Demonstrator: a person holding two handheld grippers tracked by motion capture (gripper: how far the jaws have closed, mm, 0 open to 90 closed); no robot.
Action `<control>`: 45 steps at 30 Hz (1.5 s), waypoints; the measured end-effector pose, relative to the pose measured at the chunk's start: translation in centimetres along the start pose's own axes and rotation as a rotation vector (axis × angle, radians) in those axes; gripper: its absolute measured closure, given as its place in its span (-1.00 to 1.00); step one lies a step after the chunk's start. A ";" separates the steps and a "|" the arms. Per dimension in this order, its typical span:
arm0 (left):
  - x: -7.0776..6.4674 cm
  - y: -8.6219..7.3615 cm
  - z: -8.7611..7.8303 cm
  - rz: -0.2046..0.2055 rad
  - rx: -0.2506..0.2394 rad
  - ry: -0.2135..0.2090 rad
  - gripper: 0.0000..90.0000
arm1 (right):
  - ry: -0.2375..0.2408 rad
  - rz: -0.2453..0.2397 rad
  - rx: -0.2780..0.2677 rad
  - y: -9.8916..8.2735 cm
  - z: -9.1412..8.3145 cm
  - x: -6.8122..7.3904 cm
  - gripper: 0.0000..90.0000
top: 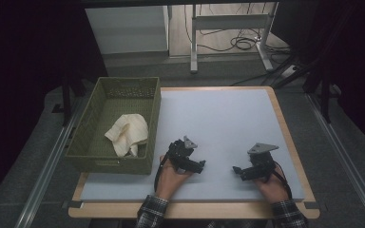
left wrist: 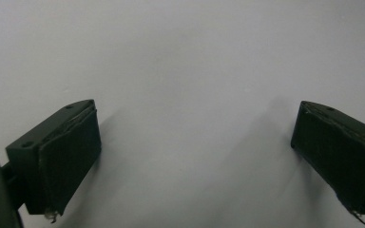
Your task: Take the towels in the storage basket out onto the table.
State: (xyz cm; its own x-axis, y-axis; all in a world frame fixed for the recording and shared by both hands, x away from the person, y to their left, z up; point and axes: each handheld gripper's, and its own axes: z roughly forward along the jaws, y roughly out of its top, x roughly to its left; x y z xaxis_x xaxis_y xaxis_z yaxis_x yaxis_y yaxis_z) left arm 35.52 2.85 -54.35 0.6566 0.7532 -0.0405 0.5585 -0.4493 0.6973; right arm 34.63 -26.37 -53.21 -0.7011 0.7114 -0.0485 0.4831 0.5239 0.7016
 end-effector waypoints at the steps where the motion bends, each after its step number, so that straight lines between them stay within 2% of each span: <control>1: 0.0 0.0 0.0 0.000 0.002 -0.001 -0.94 | 0.000 0.000 0.000 0.0 0.0 0.0 -0.92; 6: 0.0 0.1 0.0 0.005 0.004 -0.005 -0.94 | 0.000 0.000 0.000 0.0 0.0 0.0 -0.92; 11: 0.0 0.1 -0.1 0.028 0.013 -0.025 -0.93 | 0.000 -0.001 -0.001 0.0 0.0 0.0 -0.92; 15: -0.2 0.4 -0.4 0.050 0.024 -0.023 -0.94 | 0.000 -0.001 -0.001 0.0 0.0 0.0 -0.92; 23: -0.8 1.6 -1.4 0.077 -0.001 -0.081 -0.97 | 0.000 0.000 0.000 0.0 0.0 0.0 -0.92; 26: -0.9 1.9 -1.4 0.098 0.015 -0.080 -1.00 | 0.000 -0.002 -0.001 0.0 0.0 0.0 -0.92; 31: -0.6 2.3 -1.7 0.070 -0.014 -0.113 -1.00 | 0.000 0.000 0.000 0.0 0.0 0.0 -0.92; 35: -0.6 2.8 -2.1 0.096 -0.035 -0.134 -1.00 | 0.000 0.001 -0.001 0.0 0.0 0.0 -0.92; 37: -0.5 3.1 -2.3 0.100 -0.041 -0.155 -1.00 | 0.000 0.000 -0.001 0.0 0.0 0.0 -0.92; 38: -0.4 3.5 -2.6 0.082 -0.052 -0.194 -1.00 | 0.000 -0.001 -0.001 0.0 0.0 0.0 -0.92; 42: -0.2 4.1 -3.2 0.080 -0.056 -0.218 -1.00 | 0.001 -0.001 0.000 0.0 0.0 0.0 -0.92; 45: -0.2 4.9 -3.7 0.105 -0.046 -0.212 -1.00 | 0.000 -0.001 -0.002 0.0 0.0 0.0 -0.92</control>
State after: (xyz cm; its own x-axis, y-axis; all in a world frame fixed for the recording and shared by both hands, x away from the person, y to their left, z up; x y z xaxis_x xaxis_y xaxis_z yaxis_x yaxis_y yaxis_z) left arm 36.20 2.28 -48.28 0.8045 0.5834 -0.1117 0.4606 -0.4939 0.7375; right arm 34.64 -26.39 -53.20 -0.7017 0.7107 -0.0492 0.4815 0.5240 0.7026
